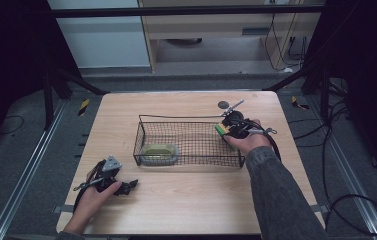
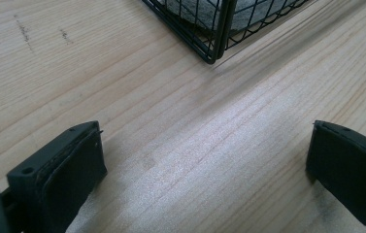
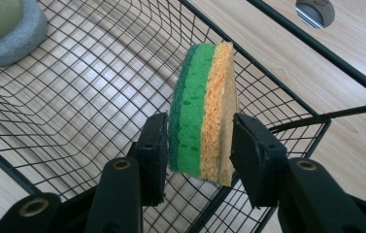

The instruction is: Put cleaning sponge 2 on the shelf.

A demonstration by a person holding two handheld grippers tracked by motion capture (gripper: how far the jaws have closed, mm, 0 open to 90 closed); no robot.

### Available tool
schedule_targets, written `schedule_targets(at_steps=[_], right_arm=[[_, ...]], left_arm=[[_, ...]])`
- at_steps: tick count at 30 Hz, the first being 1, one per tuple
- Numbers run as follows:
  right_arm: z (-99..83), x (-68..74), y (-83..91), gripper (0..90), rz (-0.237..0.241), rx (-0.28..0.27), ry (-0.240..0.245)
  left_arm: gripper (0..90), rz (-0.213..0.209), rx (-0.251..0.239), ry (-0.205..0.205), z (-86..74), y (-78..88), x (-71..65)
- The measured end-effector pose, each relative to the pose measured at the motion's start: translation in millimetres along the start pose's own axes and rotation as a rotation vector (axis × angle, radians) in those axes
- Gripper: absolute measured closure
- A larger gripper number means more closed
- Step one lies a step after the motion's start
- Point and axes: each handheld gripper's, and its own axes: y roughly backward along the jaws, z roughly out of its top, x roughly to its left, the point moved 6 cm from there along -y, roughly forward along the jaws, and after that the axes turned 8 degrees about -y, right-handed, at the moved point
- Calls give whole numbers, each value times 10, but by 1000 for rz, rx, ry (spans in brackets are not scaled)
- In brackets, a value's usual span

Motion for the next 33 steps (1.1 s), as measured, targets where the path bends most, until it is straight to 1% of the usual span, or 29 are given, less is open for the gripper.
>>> schedule_targets(at_steps=[5, 8, 9, 12, 14, 16, 20, 23, 24, 27, 28, 29, 30, 32, 33], right_arm=[[0, 48, 3, 562, 11, 1, 8], [-5, 88, 12, 564, 31, -2, 1], [-7, 98, 15, 566, 35, -3, 8], [-22, 125, 28, 566, 35, 2, 4], [-30, 145, 78, 554, 46, -16, 5], [-30, 144, 101, 545, 45, -23, 4], [-33, 118, 205, 462, 45, -64, -17], [-38, 73, 286, 353, 42, -104, -47], [-36, 47, 309, 301, 32, -121, -55], [-48, -39, 374, 156, 13, -144, -85], [-60, -78, 400, 109, 7, -156, -104], [-77, -108, 415, 79, 6, -157, -124], [-93, -139, 429, 73, 6, -164, -132], [-130, -194, 456, 66, -16, -184, -146], [-151, -219, 465, 68, -26, -184, -155]], left_arm=[[0, 0, 0, 0, 0, 0, 0], [0, -1, 3, -4, -2, 2, 2], [0, -1, 4, -4, -2, 3, 3], [0, -1, 4, -4, -2, 3, 2], [0, -1, 5, -5, -2, 3, 3], [0, -1, 5, -6, -2, 3, 3], [0, -1, 3, -3, 2, -3, 1], [0, -1, 2, -3, 4, -5, 1], [0, -1, 3, -4, 4, -4, 2], [0, -1, 4, -5, 3, -4, 2], [0, 0, 4, -5, 3, -4, 2], [0, 0, 4, -5, 3, -4, 1], [0, 0, 4, -4, 3, -4, 1], [0, 0, 4, -4, 3, -3, 1], [0, 1, 3, -3, 3, -4, 0]])
